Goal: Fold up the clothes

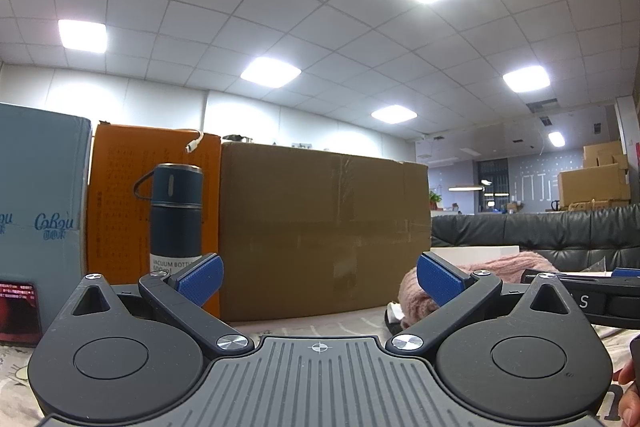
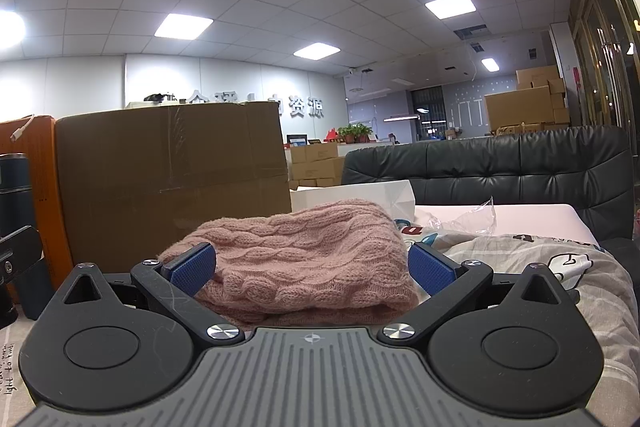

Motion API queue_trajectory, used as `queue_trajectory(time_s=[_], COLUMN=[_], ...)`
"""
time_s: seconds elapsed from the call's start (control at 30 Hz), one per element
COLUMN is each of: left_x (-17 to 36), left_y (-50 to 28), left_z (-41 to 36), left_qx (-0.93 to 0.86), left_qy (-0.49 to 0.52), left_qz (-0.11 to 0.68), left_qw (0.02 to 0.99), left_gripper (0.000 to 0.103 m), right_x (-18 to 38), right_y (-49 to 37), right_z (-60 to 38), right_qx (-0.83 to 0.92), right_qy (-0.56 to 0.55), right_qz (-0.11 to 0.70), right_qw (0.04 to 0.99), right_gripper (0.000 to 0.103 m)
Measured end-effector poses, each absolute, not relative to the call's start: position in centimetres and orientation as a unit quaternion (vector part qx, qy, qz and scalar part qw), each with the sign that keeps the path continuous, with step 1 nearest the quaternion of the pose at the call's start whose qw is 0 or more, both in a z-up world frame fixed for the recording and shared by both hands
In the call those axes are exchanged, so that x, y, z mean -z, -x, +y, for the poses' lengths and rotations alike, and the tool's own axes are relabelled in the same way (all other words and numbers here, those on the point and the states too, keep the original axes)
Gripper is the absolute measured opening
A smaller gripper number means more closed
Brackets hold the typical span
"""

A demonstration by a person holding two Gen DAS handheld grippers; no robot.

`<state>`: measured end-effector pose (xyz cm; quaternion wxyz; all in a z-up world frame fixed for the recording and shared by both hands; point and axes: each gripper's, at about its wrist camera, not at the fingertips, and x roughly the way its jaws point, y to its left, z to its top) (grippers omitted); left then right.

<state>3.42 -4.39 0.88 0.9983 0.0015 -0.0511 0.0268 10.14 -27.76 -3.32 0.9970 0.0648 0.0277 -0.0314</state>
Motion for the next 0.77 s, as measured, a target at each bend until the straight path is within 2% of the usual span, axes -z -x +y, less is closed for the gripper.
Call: queue_trajectory(time_s=[0.77], left_x=[-0.92], left_y=[-3.54], left_z=[-4.29], left_qx=[-0.027], left_qy=[0.000], left_qz=[-0.050], left_qw=[0.998], left_gripper=[0.103], right_x=[3.20], right_y=[-9.84], right_z=[-27.78], right_qx=[0.033], right_qy=[-0.065], right_qz=[0.030], right_qw=[0.997], right_gripper=[0.103])
